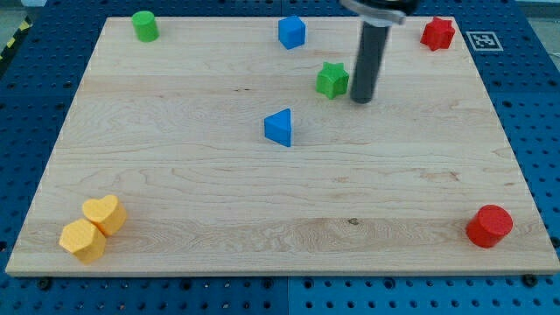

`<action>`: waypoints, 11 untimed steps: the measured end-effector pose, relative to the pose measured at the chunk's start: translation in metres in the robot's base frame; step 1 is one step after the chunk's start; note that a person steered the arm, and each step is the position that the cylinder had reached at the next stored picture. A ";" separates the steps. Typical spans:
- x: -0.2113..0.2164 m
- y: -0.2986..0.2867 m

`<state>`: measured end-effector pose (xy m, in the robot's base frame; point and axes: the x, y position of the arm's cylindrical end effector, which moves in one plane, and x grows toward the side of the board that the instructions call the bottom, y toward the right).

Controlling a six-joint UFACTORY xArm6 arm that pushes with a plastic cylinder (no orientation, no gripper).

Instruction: Push the green star to the top left side of the triangle

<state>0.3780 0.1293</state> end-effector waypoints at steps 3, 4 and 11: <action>-0.022 -0.086; -0.028 -0.105; 0.005 -0.190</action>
